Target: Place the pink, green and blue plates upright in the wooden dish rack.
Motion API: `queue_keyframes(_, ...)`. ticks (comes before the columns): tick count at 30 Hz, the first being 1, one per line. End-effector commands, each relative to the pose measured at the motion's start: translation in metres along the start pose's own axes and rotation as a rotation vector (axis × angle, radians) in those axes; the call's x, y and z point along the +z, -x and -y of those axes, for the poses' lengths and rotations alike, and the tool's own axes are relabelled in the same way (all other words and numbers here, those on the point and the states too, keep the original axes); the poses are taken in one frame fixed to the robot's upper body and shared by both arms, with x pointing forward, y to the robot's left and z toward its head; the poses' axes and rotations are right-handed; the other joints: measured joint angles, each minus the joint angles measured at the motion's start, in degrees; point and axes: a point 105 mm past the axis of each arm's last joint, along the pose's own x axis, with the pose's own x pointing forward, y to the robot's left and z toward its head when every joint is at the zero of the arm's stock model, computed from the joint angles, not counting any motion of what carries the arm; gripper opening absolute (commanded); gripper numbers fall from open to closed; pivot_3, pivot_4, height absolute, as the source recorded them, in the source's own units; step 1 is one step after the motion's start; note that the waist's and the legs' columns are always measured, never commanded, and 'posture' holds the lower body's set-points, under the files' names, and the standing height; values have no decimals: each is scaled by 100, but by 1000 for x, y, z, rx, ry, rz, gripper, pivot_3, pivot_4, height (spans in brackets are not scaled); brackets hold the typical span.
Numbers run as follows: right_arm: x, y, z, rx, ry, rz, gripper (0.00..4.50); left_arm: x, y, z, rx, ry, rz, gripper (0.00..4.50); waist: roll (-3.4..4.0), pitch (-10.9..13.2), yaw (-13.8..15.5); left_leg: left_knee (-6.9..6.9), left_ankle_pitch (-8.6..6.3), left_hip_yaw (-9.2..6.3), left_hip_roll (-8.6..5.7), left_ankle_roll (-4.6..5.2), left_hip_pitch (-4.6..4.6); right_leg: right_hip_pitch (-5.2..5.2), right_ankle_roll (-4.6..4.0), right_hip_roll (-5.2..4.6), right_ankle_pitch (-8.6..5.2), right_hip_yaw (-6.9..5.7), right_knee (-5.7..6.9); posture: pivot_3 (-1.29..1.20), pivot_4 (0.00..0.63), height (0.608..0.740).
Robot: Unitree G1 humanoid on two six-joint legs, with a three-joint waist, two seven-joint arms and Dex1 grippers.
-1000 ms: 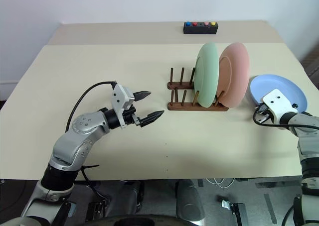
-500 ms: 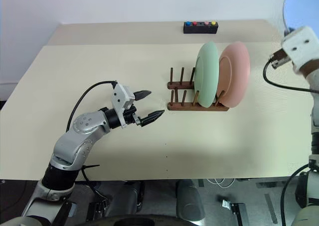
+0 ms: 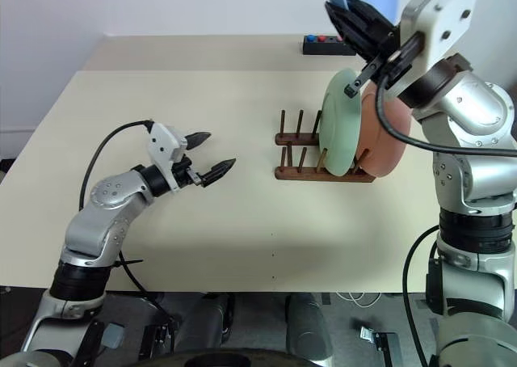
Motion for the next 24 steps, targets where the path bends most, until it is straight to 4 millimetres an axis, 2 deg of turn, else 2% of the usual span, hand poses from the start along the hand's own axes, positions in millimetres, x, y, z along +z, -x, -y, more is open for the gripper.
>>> queue_keyframes(1, 21, 1, -12, 39, -148, 90, 29, 8, 2, -2, 4, -28, 35, 4500, 0, 0, -4, 0, 0, -1, 1, 0, 0, 0, 0, 0, 0, -2, 2, 0, 150, 734)
queue_keyframes(4, 10, 4, -25, 37, -434, 131, 29, 6, 3, 0, 3, -23, 34, 4500, -5, -3, -18, -1, 0, -3, 3, 0, 3, 1, -2, 3, 0, -3, 4, 0, 150, 734)
queue_keyframes(7, 4, 6, -27, -2, -583, 147, 29, 6, 2, 4, -10, -18, 35, 4500, -2, -1, -31, 0, 0, -2, 4, 0, 4, 0, -2, 4, 0, -3, 7, 0, 150, 734)
queue_keyframes(13, -26, 8, -36, -72, -725, 69, 29, 5, 1, 14, -50, -4, 29, 4500, -4, -3, -37, -4, 0, -1, 4, 1, 3, -4, -2, 6, 0, -3, 8, 0, 150, 734)
queue_keyframes(24, -44, 9, -44, -148, -805, 32, 29, 6, -1, 18, -63, -4, 27, 4500, -2, -1, -42, -4, 0, 1, 4, 1, 1, -7, -2, 6, -1, -2, 8, 0, 150, 734)
